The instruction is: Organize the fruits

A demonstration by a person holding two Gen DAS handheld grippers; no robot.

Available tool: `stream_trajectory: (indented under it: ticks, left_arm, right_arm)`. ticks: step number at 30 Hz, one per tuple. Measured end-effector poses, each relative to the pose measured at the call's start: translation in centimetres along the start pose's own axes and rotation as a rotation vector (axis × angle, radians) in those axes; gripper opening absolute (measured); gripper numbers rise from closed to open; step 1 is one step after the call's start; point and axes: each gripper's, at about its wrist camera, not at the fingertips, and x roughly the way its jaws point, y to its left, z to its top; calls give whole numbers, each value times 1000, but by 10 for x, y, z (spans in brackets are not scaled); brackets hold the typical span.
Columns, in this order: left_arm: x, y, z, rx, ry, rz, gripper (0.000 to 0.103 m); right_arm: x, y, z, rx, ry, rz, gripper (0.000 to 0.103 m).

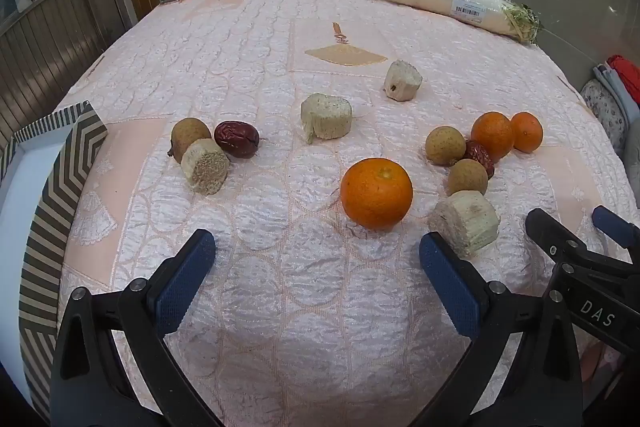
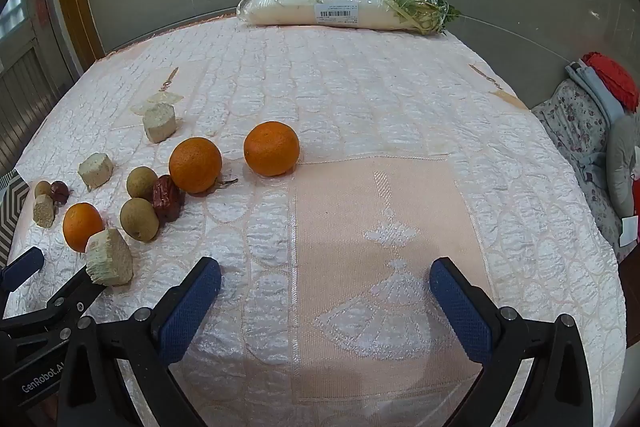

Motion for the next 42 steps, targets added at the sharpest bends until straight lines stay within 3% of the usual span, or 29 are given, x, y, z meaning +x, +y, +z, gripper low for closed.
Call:
stream_trajectory:
  ticks: [11, 19, 25, 33, 42]
  left_arm:
    - [-1, 3, 1, 25, 28, -20, 103]
    - [-31, 18, -6, -7, 9, -51, 103]
    - [-55, 32, -5, -9, -21, -54, 103]
    - [-79, 47, -5, -20, -57, -65, 103]
    - [-84, 61, -1, -48, -65, -71, 103]
  right_arm:
    - [0, 0, 0, -1, 0, -1, 103]
    - [-4, -2, -2, 15, -4, 7, 103]
    - [-37, -9, 0, 72, -66, 93, 103]
    - [-79, 13, -1, 8, -143, 179, 103]
    - [-91, 33, -5, -53, -161, 208, 101]
